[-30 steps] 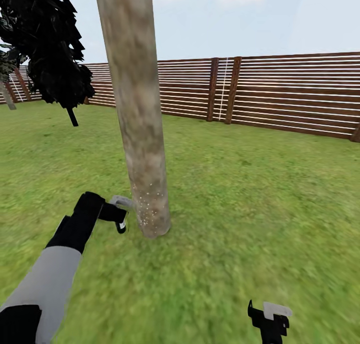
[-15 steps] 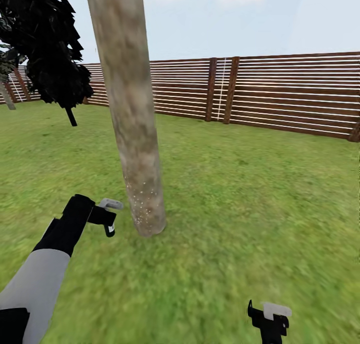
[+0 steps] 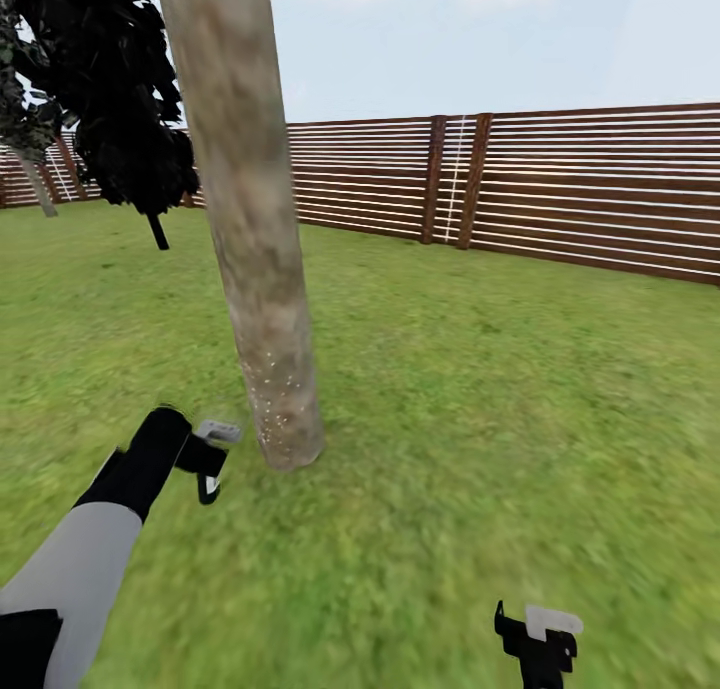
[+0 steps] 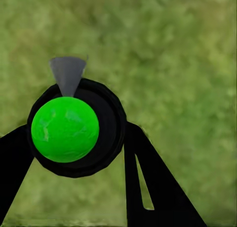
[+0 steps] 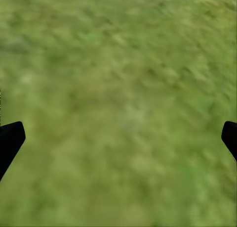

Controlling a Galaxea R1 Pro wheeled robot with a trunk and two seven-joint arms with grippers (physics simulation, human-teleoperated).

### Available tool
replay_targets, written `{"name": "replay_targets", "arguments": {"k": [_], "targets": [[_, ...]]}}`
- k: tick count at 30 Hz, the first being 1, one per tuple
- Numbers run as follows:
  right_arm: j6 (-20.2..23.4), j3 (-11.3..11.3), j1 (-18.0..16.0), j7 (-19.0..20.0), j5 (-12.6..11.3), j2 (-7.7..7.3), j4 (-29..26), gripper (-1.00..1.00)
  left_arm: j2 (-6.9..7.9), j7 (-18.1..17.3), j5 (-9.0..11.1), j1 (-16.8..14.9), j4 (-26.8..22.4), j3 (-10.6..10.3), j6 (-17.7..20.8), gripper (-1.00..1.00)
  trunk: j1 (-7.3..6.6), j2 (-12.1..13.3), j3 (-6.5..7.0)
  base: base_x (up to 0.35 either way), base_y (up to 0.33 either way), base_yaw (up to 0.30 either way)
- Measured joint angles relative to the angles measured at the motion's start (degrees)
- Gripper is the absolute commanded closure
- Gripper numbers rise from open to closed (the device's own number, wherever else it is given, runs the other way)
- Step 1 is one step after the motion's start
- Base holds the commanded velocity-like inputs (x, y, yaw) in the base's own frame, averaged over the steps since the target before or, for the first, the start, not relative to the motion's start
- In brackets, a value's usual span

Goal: In the garden, pick up the pesticide atomizer on the floor and spray pesticide onto both trees until each tree trunk is fully covered.

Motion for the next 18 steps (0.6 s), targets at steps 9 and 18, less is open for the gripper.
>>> {"name": "replay_targets", "arguments": {"k": [9, 18], "targets": [[0.00, -0.04, 0.01, -0.01, 0.00, 0.00, -0.09, -1.00, -0.03, 2.57, 0.41, 0.44, 1.69, 0.18, -0.12, 1.00, 0.00, 0.00, 0.00, 0.000, -0.275, 0.176], [0.00, -0.03, 0.01, 0.00, 0.00, -0.08, -0.11, -1.00, -1.64, 7.97, 1.06, 2.00, 1.76, 4.60, -0.22, 1.00, -0.02, 0.00, 0.00, 0.068, -0.261, 0.002]]}}
